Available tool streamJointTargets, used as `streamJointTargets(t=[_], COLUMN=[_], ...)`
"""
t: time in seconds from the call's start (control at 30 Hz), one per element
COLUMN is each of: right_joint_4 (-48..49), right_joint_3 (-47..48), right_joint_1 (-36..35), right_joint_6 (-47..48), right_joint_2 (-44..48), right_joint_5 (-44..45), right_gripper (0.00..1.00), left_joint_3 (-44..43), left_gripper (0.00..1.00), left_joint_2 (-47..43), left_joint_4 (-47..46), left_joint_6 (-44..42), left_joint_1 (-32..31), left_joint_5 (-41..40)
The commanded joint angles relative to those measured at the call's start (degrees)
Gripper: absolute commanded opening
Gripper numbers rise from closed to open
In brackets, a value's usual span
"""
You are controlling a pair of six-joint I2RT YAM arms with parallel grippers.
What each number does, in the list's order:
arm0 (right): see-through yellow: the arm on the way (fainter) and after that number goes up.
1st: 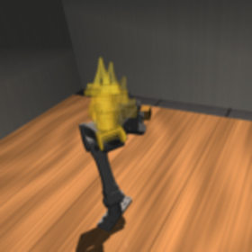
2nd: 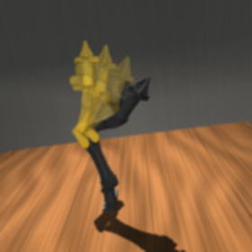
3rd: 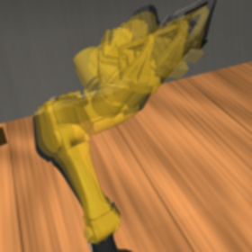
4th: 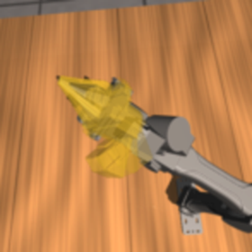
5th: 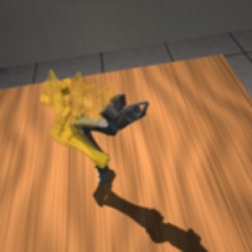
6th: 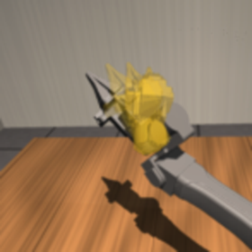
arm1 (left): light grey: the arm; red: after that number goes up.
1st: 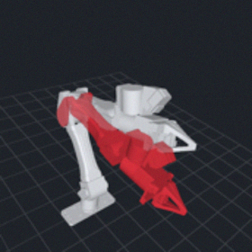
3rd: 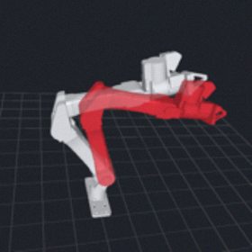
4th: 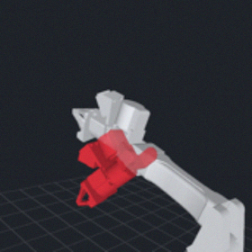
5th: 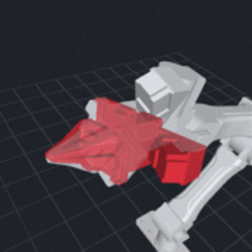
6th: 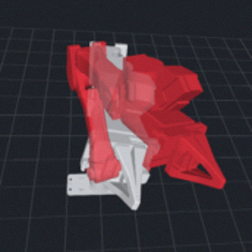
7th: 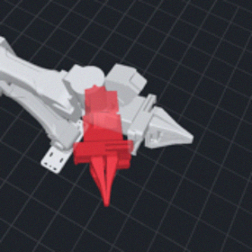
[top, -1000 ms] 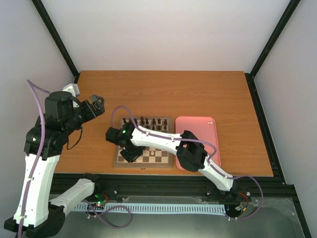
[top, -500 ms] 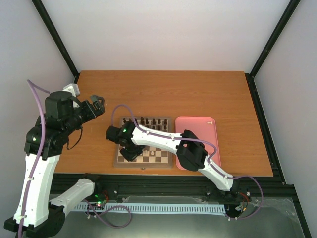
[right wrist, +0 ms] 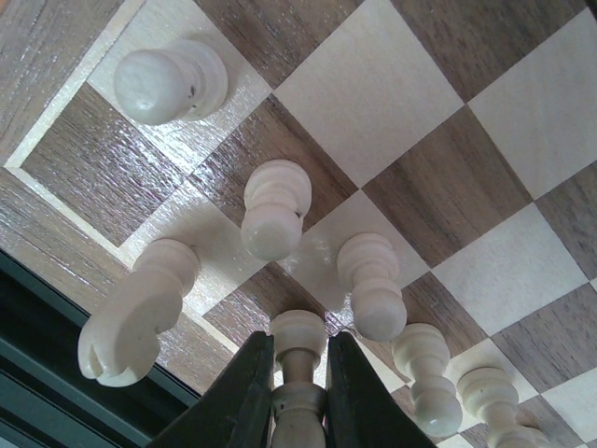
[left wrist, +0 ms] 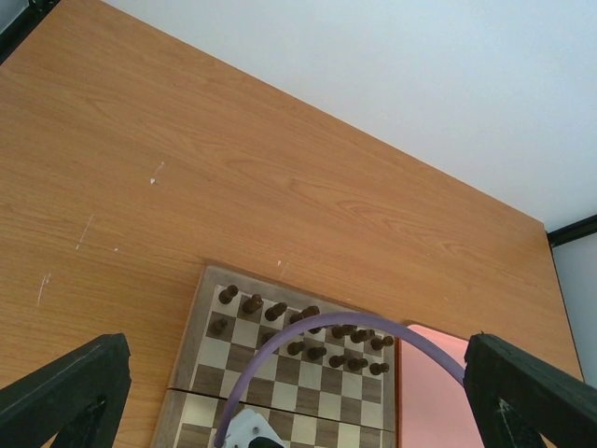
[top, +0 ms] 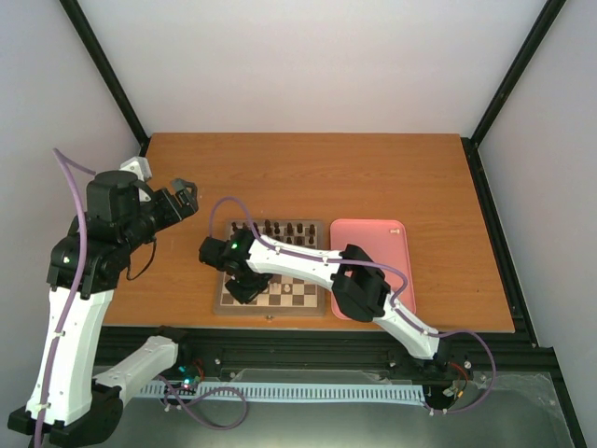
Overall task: Set up the chess pieces on the board
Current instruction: Place the chess piece on the chessboard.
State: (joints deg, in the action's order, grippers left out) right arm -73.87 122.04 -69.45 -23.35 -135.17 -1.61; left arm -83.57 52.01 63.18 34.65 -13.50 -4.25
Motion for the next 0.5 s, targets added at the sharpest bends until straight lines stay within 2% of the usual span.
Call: streamJointTargets(t=[0.0, 0.47], right_joint_4=[0.2, 0.0], right_joint_3=[1.6, 1.6], right_joint_1=[0.2, 0.1], right_joint_6=[0.2, 0.2], right_joint_2=[-2.2, -2.8], right_joint_5=[-0.7, -2.2], right_gripper=[0.1, 0.12], left_joint_3=[-0.1, 0.3], left_gripper=[1.0, 1.0], left_joint_2=[-0.1, -0.2], left_joint_4=[0.8, 0.9], left_joint_6=[-1.5, -1.7], left_joint_1=[0.3, 0.4], left_joint_5=[0.4, 0.3])
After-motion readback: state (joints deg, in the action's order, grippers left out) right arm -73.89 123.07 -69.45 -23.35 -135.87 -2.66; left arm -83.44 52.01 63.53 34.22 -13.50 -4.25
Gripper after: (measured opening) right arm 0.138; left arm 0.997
